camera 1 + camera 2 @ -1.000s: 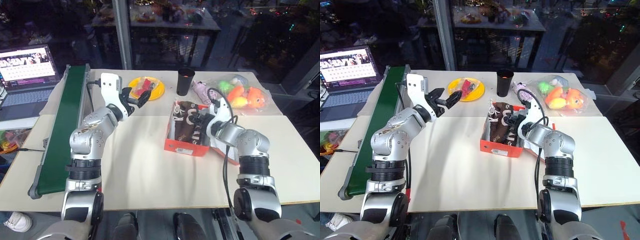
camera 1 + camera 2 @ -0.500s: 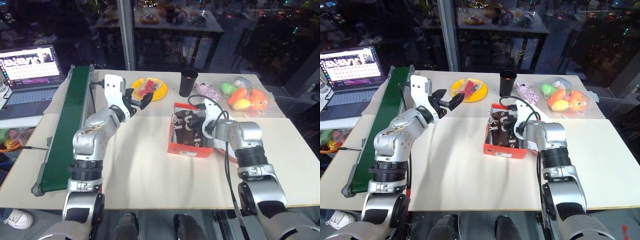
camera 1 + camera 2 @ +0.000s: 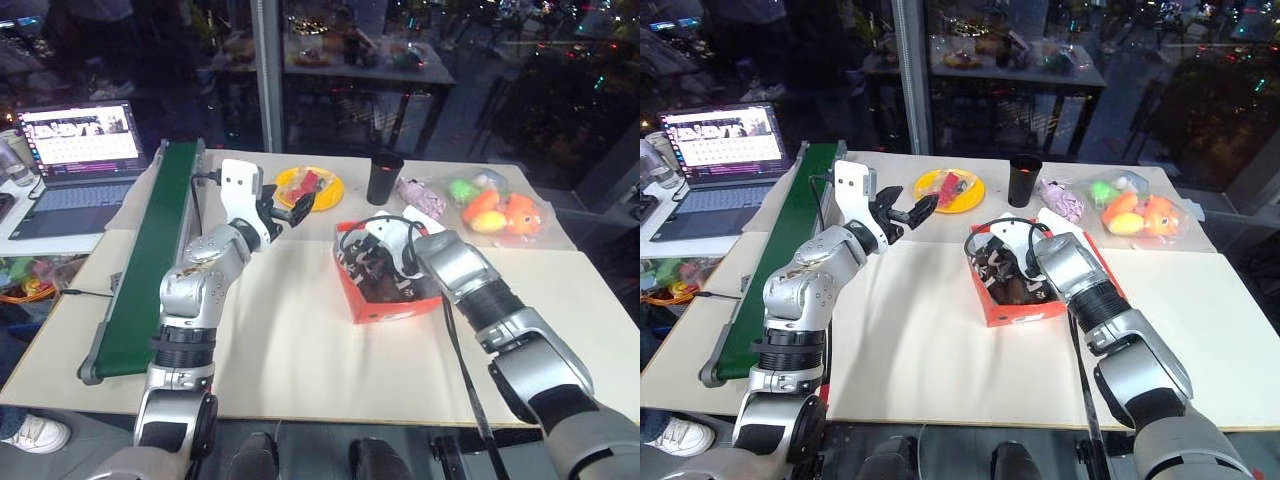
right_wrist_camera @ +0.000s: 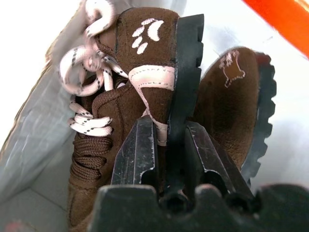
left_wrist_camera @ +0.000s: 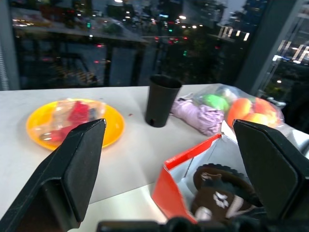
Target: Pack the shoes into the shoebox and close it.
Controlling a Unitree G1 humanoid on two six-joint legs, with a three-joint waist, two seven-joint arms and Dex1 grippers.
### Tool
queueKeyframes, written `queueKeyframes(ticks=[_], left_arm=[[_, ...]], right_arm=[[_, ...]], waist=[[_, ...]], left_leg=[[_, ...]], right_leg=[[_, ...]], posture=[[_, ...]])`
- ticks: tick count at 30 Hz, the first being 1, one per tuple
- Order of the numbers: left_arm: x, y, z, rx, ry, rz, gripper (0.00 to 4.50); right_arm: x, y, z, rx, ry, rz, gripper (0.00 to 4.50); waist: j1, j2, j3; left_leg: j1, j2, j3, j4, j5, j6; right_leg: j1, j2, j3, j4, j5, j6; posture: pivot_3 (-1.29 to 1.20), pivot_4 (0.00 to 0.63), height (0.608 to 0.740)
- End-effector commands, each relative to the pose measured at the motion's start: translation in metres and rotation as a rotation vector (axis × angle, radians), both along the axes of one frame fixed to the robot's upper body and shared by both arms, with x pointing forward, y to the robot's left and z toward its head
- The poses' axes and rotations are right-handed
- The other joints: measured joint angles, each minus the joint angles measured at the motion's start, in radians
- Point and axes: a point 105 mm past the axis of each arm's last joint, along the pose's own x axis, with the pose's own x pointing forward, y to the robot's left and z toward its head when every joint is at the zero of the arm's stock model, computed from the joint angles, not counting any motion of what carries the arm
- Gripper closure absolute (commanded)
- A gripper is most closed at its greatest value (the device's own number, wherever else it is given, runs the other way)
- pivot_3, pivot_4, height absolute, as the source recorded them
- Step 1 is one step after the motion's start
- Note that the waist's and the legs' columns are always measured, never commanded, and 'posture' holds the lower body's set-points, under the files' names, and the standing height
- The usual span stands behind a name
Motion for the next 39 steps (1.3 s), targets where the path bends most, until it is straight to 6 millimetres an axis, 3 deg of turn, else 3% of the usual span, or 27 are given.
queueKeyframes(ticks=[1, 5, 11, 13, 21, 23, 25, 30, 34, 39], left_arm=[[-0.005, -0.002, 0.018, -0.009, -0.073, -0.004, 0.00], [-0.005, -0.004, 0.018, -0.008, -0.071, -0.007, 0.00], [-0.005, -0.005, 0.018, -0.006, -0.069, -0.016, 0.00], [-0.004, -0.007, 0.018, -0.004, -0.067, -0.021, 0.00], [-0.004, -0.014, 0.017, 0.004, -0.061, -0.055, 0.00], [-0.004, -0.014, 0.017, 0.006, -0.060, -0.060, 0.00], [-0.005, -0.016, 0.016, 0.019, -0.059, -0.074, 0.00], [-0.015, -0.025, 0.009, 0.134, -0.055, -0.205, 0.00], [-0.034, -0.039, 0.001, 0.212, -0.038, -0.387, 0.00], [-0.048, -0.052, -0.005, 0.270, -0.024, -0.531, 0.00]], right_arm=[[-0.033, -0.031, -0.063, -0.051, 0.266, -0.063, 4.17], [-0.040, -0.012, -0.061, 0.093, 0.314, -0.058, 4.17], [-0.043, -0.006, -0.061, 0.159, 0.322, -0.081, 4.17], [-0.044, -0.001, -0.061, 0.212, 0.332, -0.093, 3.22], [-0.041, 0.003, -0.035, 0.305, 0.270, -0.123, 0.51], [-0.041, 0.002, -0.027, 0.314, 0.250, -0.124, 0.04], [-0.042, 0.003, -0.011, 0.341, 0.223, -0.121, 0.04], [-0.055, 0.002, 0.052, 0.458, 0.154, -0.096, 0.04], [-0.064, -0.009, 0.073, 0.489, 0.119, -0.128, 0.04], [-0.067, -0.020, 0.080, 0.501, 0.071, -0.183, 0.04]], waist=[[0.004, 0.000, 0.000], [0.004, -0.004, -0.004], [0.000, -0.005, -0.006], [-0.001, -0.005, -0.007], [-0.002, -0.004, -0.006], [-0.001, -0.003, -0.006], [-0.001, -0.003, -0.005], [-0.002, 0.004, 0.001], [-0.003, 0.007, 0.003], [-0.006, 0.009, 0.006]], left_leg=[[0.000, 0.000, 0.000, 0.000, 0.000, 0.000], [-0.001, 0.000, 0.000, 0.000, 0.000, -0.001], [-0.002, 0.000, 0.000, -0.004, 0.000, -0.001], [-0.002, 0.000, 0.000, -0.005, 0.000, -0.001], [-0.002, 0.000, 0.000, -0.005, 0.000, -0.001], [-0.002, 0.000, 0.000, -0.005, 0.000, -0.001], [-0.003, 0.000, 0.000, -0.005, 0.000, -0.001], [-0.009, 0.000, 0.000, -0.005, 0.000, 0.000], [-0.015, 0.000, 0.000, -0.005, 0.003, 0.004], [-0.019, 0.000, 0.000, -0.005, 0.005, 0.008]], right_leg=[[0.000, 0.000, 0.000, -0.001, 0.000, 0.000], [0.001, 0.000, 0.000, -0.004, 0.000, 0.000], [0.001, 0.001, 0.000, -0.001, 0.000, -0.002], [0.001, 0.001, 0.000, -0.001, 0.000, -0.002], [0.000, 0.001, 0.000, -0.001, -0.001, -0.002], [0.000, 0.001, 0.000, -0.001, -0.001, -0.002], [-0.001, 0.001, 0.000, -0.001, -0.001, -0.002], [-0.006, 0.001, 0.000, -0.001, 0.001, -0.006], [-0.013, 0.001, 0.000, 0.000, 0.002, -0.005], [-0.017, 0.001, 0.001, 0.001, 0.003, -0.002]], posture=[[0.00, 0.150, 0.736], [0.00, 0.150, 0.736], [0.00, 0.150, 0.736], [0.00, 0.150, 0.736], [0.00, 0.150, 0.736], [0.00, 0.150, 0.736], [0.00, 0.150, 0.736], [0.00, 0.150, 0.736], [0.00, 0.150, 0.736], [0.00, 0.150, 0.736]])
